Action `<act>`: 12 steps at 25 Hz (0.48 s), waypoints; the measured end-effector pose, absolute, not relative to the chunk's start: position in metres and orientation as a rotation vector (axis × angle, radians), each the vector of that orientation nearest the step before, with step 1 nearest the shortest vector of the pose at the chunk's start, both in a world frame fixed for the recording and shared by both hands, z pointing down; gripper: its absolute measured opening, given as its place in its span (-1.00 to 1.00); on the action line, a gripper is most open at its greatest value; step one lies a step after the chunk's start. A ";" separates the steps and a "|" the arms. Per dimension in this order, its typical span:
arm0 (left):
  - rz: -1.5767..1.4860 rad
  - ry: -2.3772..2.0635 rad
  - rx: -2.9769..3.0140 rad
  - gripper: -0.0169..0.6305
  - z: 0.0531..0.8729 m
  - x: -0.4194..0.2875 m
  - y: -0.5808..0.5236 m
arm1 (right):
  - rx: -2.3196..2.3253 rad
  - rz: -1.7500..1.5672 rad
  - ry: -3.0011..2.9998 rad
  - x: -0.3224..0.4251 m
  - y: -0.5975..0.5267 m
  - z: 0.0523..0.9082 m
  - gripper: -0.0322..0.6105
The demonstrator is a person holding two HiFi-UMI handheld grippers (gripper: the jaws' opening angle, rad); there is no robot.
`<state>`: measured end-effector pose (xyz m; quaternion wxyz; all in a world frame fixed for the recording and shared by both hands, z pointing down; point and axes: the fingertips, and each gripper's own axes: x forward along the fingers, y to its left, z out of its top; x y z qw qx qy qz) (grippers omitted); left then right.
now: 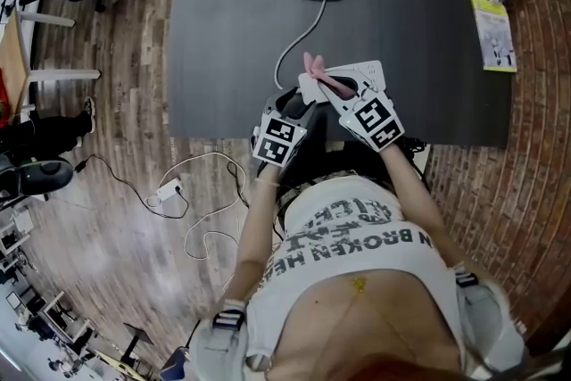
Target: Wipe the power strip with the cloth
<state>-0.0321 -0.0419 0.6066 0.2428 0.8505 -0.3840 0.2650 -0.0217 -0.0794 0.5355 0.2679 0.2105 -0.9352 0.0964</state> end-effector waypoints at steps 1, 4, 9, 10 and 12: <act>0.766 -1.021 2.325 -0.31 0.615 -0.030 -0.041 | 0.563 0.265 -2.520 -0.022 -0.079 0.537 -0.85; 0.873 -0.954 2.333 -0.22 0.638 -0.026 -0.040 | 0.547 0.268 -2.508 -0.023 -0.079 0.542 -0.85; 1.048 -0.864 2.288 -0.12 0.660 -0.025 -0.037 | 0.536 0.255 -2.480 -0.022 -0.083 0.549 -0.85; 1.082 -0.850 2.285 -0.10 0.664 -0.025 -0.036 | 0.534 0.249 -2.473 -0.022 -0.083 0.551 -0.85; 1.132 -0.827 2.288 -0.10 0.669 -0.024 -0.037 | 0.526 0.237 -2.459 -0.021 -0.085 0.555 -0.85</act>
